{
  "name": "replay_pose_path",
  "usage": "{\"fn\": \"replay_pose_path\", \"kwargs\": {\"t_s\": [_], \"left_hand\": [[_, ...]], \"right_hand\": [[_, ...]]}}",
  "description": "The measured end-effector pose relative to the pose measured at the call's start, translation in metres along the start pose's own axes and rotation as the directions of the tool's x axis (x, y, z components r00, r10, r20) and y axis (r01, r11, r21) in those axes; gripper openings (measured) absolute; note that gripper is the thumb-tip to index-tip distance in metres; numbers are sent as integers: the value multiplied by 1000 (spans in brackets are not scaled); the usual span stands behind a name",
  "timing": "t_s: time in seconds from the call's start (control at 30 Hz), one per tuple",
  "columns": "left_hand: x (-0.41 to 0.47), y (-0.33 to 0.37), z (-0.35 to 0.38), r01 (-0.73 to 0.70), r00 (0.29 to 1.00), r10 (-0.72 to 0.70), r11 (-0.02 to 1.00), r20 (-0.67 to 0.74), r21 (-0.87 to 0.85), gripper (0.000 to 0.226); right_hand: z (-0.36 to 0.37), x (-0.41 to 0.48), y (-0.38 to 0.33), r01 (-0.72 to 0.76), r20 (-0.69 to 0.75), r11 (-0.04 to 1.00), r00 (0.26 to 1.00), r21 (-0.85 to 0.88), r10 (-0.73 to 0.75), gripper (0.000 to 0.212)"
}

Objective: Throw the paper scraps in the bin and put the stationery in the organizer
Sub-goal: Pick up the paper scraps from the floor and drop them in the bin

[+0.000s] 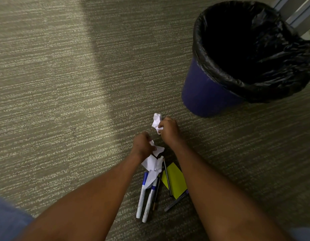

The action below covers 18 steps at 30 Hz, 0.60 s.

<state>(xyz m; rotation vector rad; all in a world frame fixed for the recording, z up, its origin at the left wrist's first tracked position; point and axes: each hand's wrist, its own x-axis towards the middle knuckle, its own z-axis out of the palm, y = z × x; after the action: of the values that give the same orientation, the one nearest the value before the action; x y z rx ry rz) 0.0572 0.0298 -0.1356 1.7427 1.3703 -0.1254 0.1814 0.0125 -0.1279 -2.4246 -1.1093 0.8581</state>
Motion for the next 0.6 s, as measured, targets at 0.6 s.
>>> {"fn": "replay_pose_path", "kwargs": {"t_s": [0.6], "left_hand": [[13, 55, -74, -132, 959, 71, 969, -274, -211, 33]], "right_hand": [[-52, 6, -52, 164, -246, 985, 954, -55, -173, 21]]}}
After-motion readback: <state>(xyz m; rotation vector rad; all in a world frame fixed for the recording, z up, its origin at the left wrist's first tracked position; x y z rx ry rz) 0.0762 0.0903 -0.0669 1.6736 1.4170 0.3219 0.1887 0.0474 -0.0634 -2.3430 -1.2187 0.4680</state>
